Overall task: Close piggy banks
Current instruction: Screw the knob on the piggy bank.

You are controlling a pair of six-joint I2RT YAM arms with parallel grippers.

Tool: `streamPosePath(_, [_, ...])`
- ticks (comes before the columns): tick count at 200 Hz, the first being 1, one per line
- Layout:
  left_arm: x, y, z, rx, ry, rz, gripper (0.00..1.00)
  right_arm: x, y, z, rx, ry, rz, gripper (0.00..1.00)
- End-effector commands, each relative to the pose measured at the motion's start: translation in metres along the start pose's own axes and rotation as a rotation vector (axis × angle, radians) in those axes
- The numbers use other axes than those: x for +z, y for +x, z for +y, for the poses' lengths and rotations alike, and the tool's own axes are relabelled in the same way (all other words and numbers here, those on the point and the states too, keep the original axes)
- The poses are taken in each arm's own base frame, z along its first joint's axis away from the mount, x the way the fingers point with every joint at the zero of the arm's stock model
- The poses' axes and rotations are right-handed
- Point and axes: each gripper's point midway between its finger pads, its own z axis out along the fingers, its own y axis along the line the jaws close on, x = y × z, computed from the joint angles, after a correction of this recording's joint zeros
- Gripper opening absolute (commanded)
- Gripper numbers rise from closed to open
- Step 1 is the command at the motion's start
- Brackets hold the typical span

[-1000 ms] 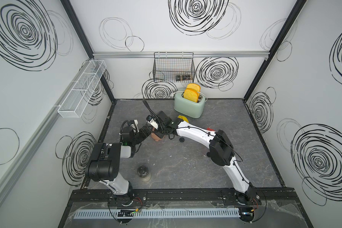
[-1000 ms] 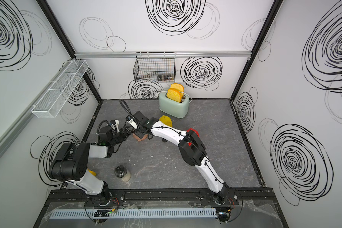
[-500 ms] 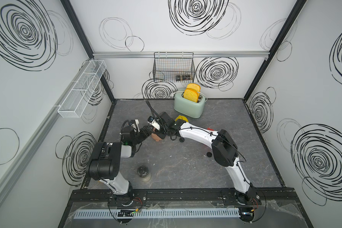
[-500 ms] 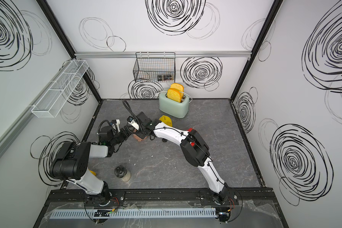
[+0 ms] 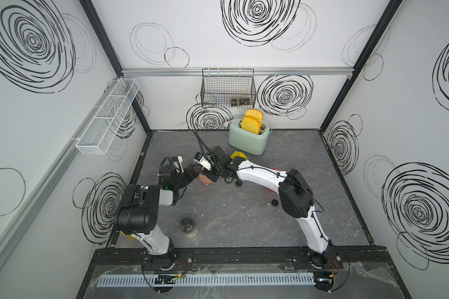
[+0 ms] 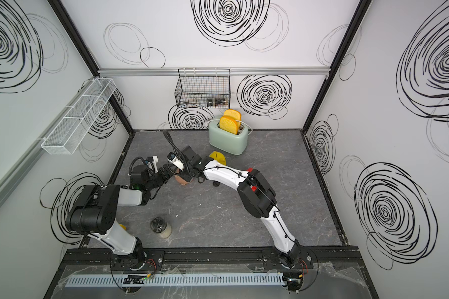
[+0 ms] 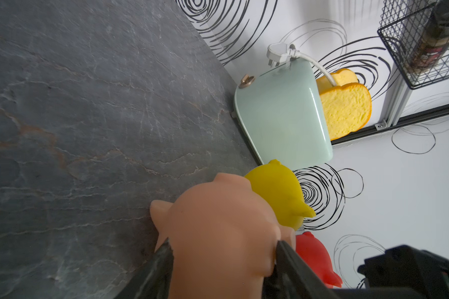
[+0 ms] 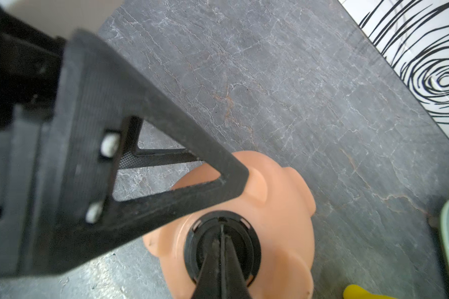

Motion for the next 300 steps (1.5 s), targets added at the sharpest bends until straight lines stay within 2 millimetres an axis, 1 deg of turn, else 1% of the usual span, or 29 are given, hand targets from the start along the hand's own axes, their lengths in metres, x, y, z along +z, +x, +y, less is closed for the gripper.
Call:
streamPosePath(1, [0.006,-0.004,-0.005,0.013,0.025,-0.007,0.66,0.001,0.032,0.004,-0.038,-0.035,0.104,0.00])
streamPosePath(40, [0.006,-0.003,-0.004,0.012,0.021,-0.004,0.66,0.003,0.039,0.005,-0.083,-0.048,0.126,0.00])
streamPosePath(127, [0.007,-0.003,-0.003,0.011,0.017,0.000,0.65,0.002,0.038,-0.001,-0.096,-0.063,0.111,0.00])
streamPosePath(139, [0.007,-0.003,-0.003,0.010,0.017,0.000,0.65,0.002,0.038,-0.005,-0.065,-0.037,0.122,0.00])
streamPosePath(179, [0.009,-0.001,-0.003,0.010,0.016,0.004,0.65,0.003,0.039,0.002,0.033,-0.034,0.140,0.00])
streamPosePath(200, [0.009,-0.001,-0.002,0.009,0.014,0.004,0.65,0.006,0.040,-0.003,0.107,0.011,0.156,0.00])
streamPosePath(245, [0.012,0.001,-0.002,0.007,0.014,0.011,0.65,0.006,0.029,-0.001,0.235,0.041,0.166,0.00])
streamPosePath(268, [0.012,0.001,-0.002,0.007,0.013,0.013,0.65,0.007,0.025,0.000,0.266,0.040,0.166,0.00])
streamPosePath(300, [0.013,0.002,-0.001,0.005,0.012,0.016,0.65,0.007,0.024,0.001,0.262,0.031,0.180,0.00])
